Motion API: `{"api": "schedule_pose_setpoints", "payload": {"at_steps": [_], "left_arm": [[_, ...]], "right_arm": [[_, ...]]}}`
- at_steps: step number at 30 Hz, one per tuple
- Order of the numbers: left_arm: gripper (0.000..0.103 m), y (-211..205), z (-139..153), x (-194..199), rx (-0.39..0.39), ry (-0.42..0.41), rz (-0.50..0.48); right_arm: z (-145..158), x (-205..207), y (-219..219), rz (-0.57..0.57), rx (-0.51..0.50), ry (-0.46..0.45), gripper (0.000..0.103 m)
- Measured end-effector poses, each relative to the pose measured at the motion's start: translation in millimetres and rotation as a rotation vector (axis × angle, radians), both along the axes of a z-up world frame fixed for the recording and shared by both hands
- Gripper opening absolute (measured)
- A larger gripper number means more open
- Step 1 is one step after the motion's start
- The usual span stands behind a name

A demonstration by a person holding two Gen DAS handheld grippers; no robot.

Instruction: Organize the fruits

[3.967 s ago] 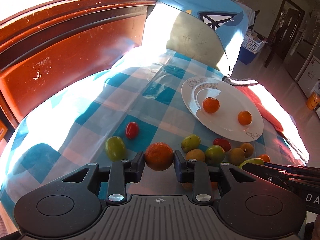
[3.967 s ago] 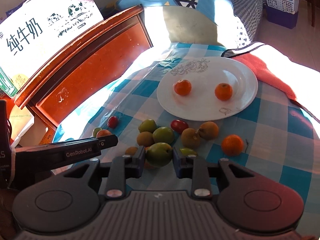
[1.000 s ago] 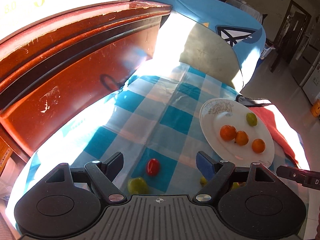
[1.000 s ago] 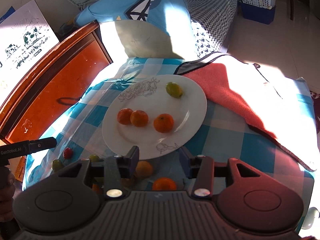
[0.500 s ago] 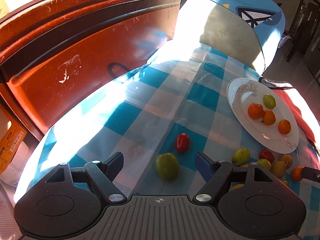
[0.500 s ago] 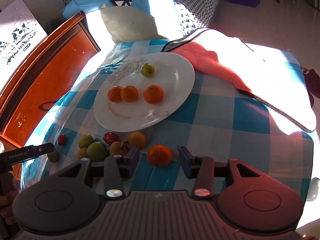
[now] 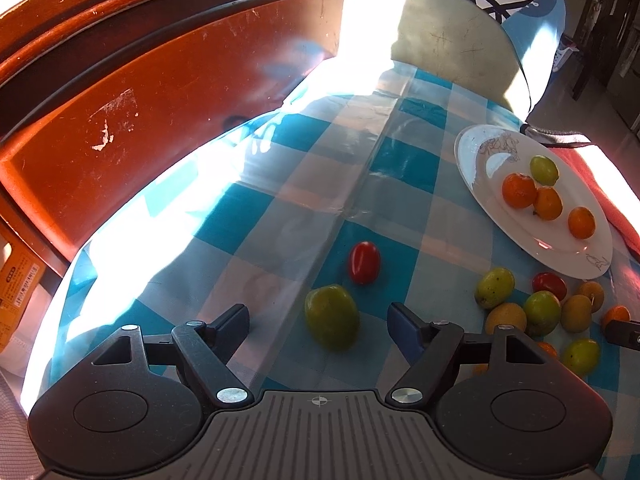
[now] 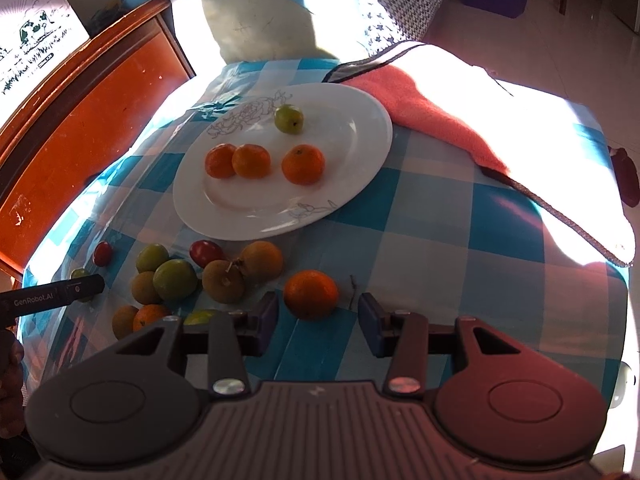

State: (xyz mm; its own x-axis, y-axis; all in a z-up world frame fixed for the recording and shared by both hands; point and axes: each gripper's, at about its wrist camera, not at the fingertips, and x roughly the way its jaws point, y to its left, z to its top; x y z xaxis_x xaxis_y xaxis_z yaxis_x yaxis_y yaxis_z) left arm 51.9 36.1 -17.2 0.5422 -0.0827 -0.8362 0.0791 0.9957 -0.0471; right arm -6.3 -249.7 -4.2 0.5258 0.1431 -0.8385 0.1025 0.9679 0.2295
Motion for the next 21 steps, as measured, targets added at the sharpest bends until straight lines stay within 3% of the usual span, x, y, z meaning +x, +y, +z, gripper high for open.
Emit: {"api": "schedule_pose_setpoints", "payload": {"at_steps": [6,8,10,14,21], "left_arm": [[0.074,-0.1,-1.6,0.5,0.021,-0.007,-0.004],[0.062,-1.2,-0.2,-1.2,0.03,-0.022,-0.013],[0.042,-3.7,1.7,-2.0,0.039,-0.029,-0.029],[0.026,-2.5,4.7,-1.9,0.023,-0.032,-0.026],[0.025,-1.8,10.9,-3.4,-0.017,-0.04,-0.028]], "right_arm": [[-0.8,2.1,4.5,0.009,-0.023,-0.009,0.045],[-0.6,1.8,4.8,0.012,-0.029,-0.012,0.038],[-0.9,2.3,5.3,0.016,-0.03,-0.014,0.03],[-0.8,2.1,5.9,0.014,-0.032,-0.02,0.03],[7.1,0.6,3.9,0.005,-0.026,-0.051,0.03]]}}
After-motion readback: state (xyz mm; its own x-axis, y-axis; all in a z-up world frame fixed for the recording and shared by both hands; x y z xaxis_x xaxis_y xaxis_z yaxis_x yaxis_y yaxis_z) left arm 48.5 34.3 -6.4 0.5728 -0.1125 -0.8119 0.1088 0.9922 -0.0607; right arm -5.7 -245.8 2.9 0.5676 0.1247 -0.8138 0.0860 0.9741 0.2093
